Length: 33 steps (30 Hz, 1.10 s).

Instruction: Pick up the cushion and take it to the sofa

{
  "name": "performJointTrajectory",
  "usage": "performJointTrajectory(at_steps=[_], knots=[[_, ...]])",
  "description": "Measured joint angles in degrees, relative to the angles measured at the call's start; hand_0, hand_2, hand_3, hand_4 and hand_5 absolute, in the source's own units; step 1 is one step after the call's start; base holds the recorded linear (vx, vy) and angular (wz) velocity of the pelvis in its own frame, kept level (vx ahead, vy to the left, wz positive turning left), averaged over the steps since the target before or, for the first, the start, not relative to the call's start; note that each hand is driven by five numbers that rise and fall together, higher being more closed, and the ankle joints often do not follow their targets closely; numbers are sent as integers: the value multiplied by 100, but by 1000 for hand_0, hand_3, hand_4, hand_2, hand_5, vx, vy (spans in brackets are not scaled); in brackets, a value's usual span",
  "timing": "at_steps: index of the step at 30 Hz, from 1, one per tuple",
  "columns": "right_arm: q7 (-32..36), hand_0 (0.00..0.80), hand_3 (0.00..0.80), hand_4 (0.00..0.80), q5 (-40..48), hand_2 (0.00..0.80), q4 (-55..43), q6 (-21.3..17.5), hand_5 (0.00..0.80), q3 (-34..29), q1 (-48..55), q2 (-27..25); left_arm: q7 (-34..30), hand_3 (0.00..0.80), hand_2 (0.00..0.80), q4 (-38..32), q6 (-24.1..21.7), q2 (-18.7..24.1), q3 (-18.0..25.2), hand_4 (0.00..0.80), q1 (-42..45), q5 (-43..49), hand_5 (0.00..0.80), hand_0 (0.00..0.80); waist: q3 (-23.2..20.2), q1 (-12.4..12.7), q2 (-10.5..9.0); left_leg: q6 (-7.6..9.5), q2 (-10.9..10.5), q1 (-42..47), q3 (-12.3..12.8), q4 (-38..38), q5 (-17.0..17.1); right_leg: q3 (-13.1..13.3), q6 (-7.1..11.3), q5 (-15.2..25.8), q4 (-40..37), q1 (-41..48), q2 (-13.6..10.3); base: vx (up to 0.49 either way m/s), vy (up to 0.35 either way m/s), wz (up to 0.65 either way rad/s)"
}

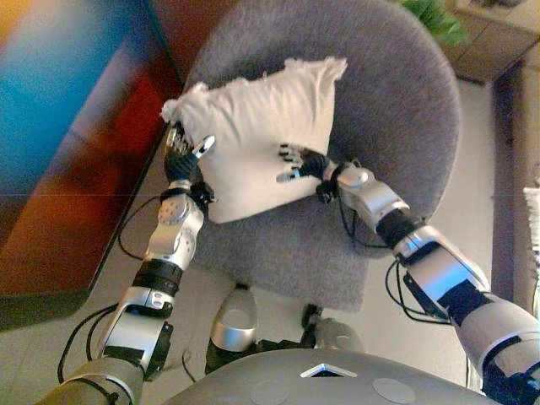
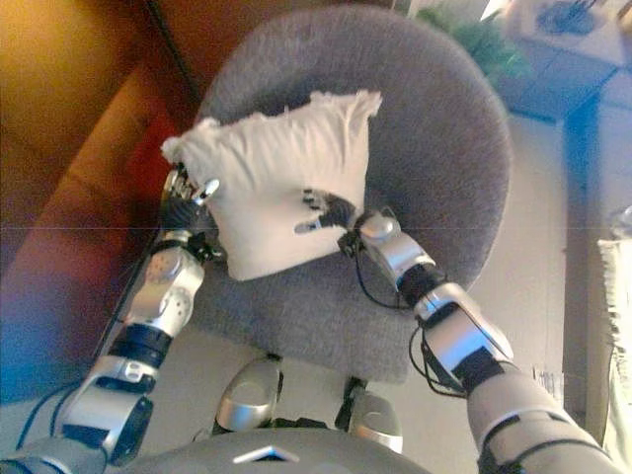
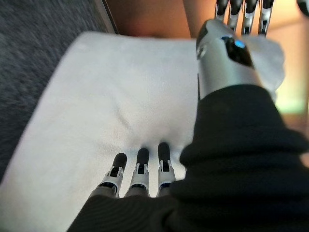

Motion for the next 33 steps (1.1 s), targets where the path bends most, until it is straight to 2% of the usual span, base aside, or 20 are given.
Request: performJointTrajectory(at_steps=[3, 8, 20, 26, 29, 33], knots=[[-236, 0, 0, 0, 92, 0, 202, -215, 0, -34, -328, 1, -2, 0, 0, -1, -94, 14, -18, 0, -273, -201, 0, 0, 265, 10, 26, -12, -9, -196, -112, 85, 16, -91, -15, 32, 4, -122, 7, -124, 21, 11], [-541, 0, 0, 0, 119, 0, 533, -304, 0, -237, -721, -48, -4, 0, 0, -48, -259, 80, -176, 0, -489, -447, 0, 0, 474, 115, 131, -21, -28, -378, -219, 127, 23, -109, -21, 47, 44, -301, 3, -70, 48, 1], [-1032, 0, 0, 0, 200, 0, 660, -377, 0, -317, -964, -29, -92, 0, 0, -292, -266, 233, -220, 0, -506, -572, 0, 0, 609, 138, 172, -22, -35, -517, -227, 150, 31, -134, -18, 46, 96, -446, -7, -8, 7, 0], [-1146, 0, 0, 0, 224, 0, 574, -310, 0, -318, -947, -110, -292, 0, 0, -527, -275, 509, -197, 0, -18, -575, 0, 0, 612, 169, 175, -22, -41, -514, -231, 151, 31, -150, -16, 45, 95, -434, -16, 5, -3, 0], [-1218, 0, 0, 0, 226, 0, 465, -254, 0, -440, -891, -266, -407, 0, 0, -548, -279, 538, -182, 0, 379, -652, 0, 0, 617, 291, 183, -22, -42, -514, -236, 149, 31, -167, -15, 41, 90, -428, -19, 3, -8, 1], [-1321, 0, 0, 0, 226, 0, 332, -243, 0, -667, -778, -386, -430, 0, 0, -600, -319, 546, 256, 0, 925, -772, 0, 0, 650, 429, 222, -20, -56, -509, -246, 154, 33, -189, -12, 35, 99, -417, -35, 15, -37, 3]])
